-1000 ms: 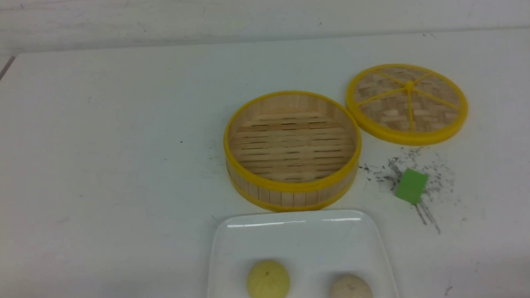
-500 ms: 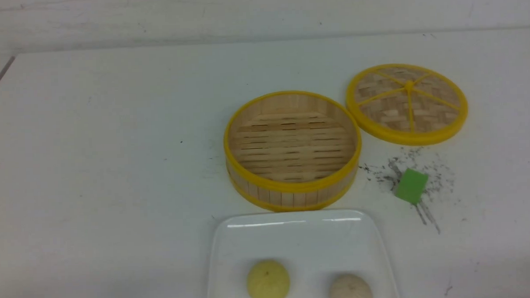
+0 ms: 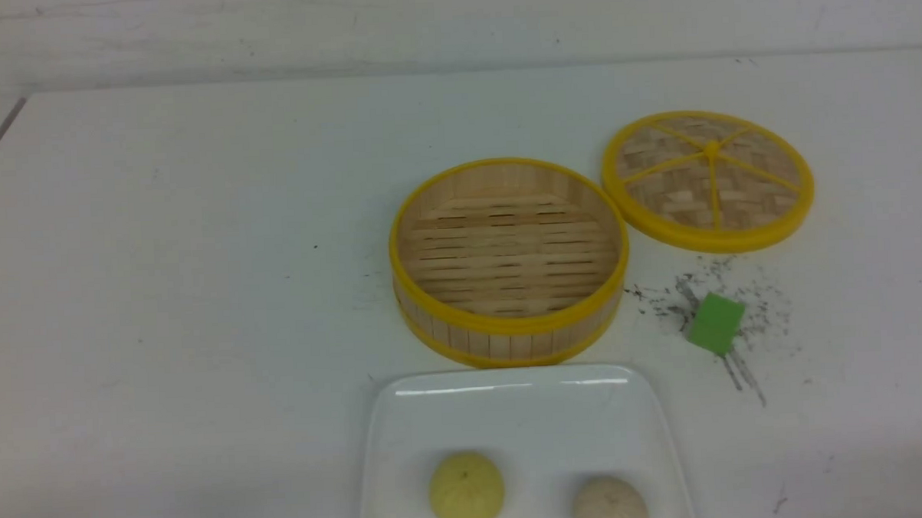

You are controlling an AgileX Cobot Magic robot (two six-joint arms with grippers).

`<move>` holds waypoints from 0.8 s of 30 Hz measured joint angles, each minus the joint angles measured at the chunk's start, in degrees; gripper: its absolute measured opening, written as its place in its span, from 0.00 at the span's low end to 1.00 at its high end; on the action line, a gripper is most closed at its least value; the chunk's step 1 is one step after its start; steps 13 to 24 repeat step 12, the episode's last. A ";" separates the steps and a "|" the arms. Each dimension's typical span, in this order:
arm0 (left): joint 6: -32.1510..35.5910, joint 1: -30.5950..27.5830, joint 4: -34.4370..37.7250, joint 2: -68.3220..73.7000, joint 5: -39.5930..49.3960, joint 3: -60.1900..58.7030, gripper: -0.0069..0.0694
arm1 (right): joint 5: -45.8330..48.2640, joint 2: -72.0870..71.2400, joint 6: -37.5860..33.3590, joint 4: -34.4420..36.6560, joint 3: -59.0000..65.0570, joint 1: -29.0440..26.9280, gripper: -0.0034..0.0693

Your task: Put the steamed buns into the plate on the white tablecloth.

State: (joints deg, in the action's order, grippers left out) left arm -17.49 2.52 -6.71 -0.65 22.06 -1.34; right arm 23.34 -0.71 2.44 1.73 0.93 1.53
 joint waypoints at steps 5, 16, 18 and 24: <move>0.00 0.00 -0.05 0.00 0.00 0.00 0.23 | 0.00 0.00 0.00 0.00 0.00 0.00 0.34; 0.00 0.00 -0.09 0.00 0.00 0.00 0.24 | 0.00 0.00 0.00 0.00 0.00 0.00 0.35; 0.00 0.00 -0.09 0.00 0.00 0.00 0.24 | 0.00 0.00 0.00 0.00 0.00 0.00 0.35; 0.00 0.00 -0.09 0.00 0.00 0.00 0.24 | 0.00 0.00 0.00 0.00 0.00 0.00 0.35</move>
